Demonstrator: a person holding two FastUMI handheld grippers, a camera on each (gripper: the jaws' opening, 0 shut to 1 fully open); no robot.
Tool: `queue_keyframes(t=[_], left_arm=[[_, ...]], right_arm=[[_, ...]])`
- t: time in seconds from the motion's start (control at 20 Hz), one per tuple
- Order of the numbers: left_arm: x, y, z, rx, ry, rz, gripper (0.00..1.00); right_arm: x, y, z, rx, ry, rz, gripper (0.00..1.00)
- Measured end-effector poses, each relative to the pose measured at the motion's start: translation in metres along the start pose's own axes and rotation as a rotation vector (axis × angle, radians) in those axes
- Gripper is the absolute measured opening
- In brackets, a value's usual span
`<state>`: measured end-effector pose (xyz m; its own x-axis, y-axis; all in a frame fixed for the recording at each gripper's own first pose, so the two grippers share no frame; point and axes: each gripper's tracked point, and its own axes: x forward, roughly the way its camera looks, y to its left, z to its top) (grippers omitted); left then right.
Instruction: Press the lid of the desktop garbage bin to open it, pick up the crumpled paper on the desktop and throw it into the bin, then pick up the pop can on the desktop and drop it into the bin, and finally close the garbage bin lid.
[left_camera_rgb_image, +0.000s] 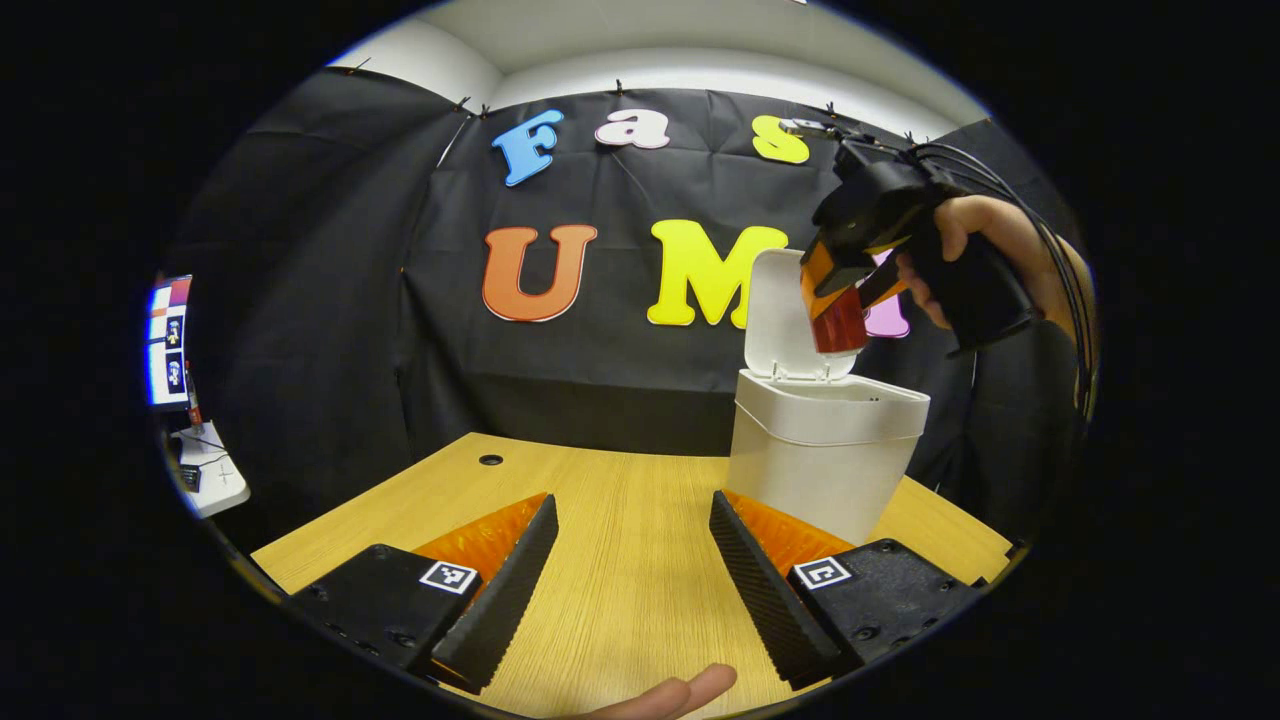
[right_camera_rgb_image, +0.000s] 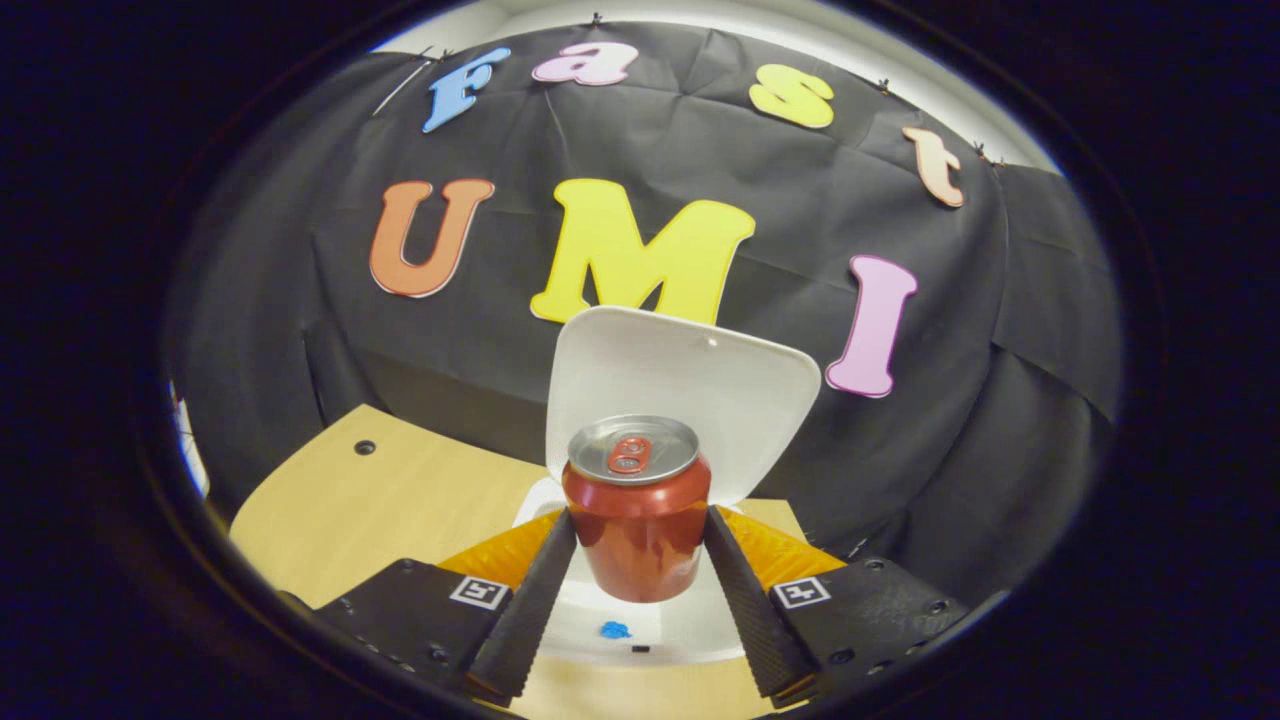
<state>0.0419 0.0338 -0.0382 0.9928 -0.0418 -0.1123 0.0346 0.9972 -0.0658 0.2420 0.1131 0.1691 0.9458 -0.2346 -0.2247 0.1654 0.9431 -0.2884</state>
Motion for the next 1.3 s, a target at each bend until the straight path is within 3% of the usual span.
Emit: queue_keyframes(t=[0.25,0.5,0.65,1.3], left_arm=[[-0.001,-0.007,-0.005,0.007,0.012,-0.016,0.99],[0.008,-0.004,-0.001,0.021,-0.001,-0.008,0.99],[0.008,-0.001,-0.003,0.019,0.005,-0.005,0.98],[0.012,-0.001,-0.009,0.015,0.027,-0.007,0.99]], right_arm=[[0.047,0.007,-0.020,0.117,0.115,0.007,0.81],[0.057,0.002,-0.036,0.256,0.197,0.022,0.81],[0.060,-0.011,-0.035,0.273,0.195,-0.008,0.80],[0.054,-0.031,-0.027,0.286,0.159,-0.001,0.82]])
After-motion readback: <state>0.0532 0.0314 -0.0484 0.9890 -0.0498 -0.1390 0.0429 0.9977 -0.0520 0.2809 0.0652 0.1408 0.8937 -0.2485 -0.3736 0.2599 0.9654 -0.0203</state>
